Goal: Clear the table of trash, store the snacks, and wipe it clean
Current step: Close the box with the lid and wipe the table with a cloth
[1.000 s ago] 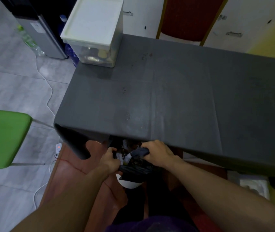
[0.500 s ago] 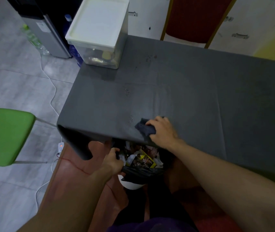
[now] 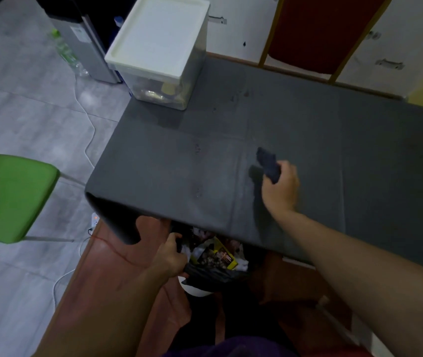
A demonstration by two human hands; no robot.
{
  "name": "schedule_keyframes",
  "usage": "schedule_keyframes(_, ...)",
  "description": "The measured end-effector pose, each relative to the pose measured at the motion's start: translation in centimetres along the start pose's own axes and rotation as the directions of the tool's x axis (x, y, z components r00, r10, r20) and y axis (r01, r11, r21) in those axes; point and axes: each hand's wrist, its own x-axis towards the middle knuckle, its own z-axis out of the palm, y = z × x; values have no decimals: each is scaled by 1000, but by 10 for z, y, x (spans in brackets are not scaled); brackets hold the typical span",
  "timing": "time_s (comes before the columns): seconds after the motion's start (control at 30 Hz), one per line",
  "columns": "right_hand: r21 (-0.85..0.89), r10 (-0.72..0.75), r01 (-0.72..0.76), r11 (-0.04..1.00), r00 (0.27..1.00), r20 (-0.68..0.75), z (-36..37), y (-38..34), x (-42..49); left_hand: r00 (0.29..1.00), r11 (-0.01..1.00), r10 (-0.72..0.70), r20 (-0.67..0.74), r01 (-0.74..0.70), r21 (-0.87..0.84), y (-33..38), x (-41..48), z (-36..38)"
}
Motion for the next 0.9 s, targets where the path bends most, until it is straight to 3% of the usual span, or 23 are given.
schedule_keyframes(0.07,-42,41,-44,998,997,-66,0,5,32,999,999,-20,25,21,-30,5,0,2)
schedule_keyframes(0.13,-137,61,-62,989,998,-6,6,11,60,999,998,-34,38,35,-44,7,1,4)
schedule_keyframes(0.23,-345,-17,86,935,980,197,23,17,79,999,999,-42,7,42,-25,9,1,5)
schedule_keyframes(0.3,-391,-119,235,890,947,298,32,13,69,999,999,-47,-6,47,-25,9,1,7)
schedule_keyframes(0.37,-319,-237,363,875,898,372,34,5,46,998,998,-54,-9,54,-30,9,-1,8)
schedule_keyframes(0.5,-168,-341,475,864,796,499,33,-6,-1,999,999,-39,-17,39,-27,10,-3,6)
schedule_keyframes(0.63,-107,-344,493,863,730,591,30,-7,-41,1000,999,-29,-7,29,-36,11,-6,4)
schedule_keyframes(0.9,-19,-366,495,869,668,648,14,6,-103,1000,999,-24,20,25,-40,7,-8,6)
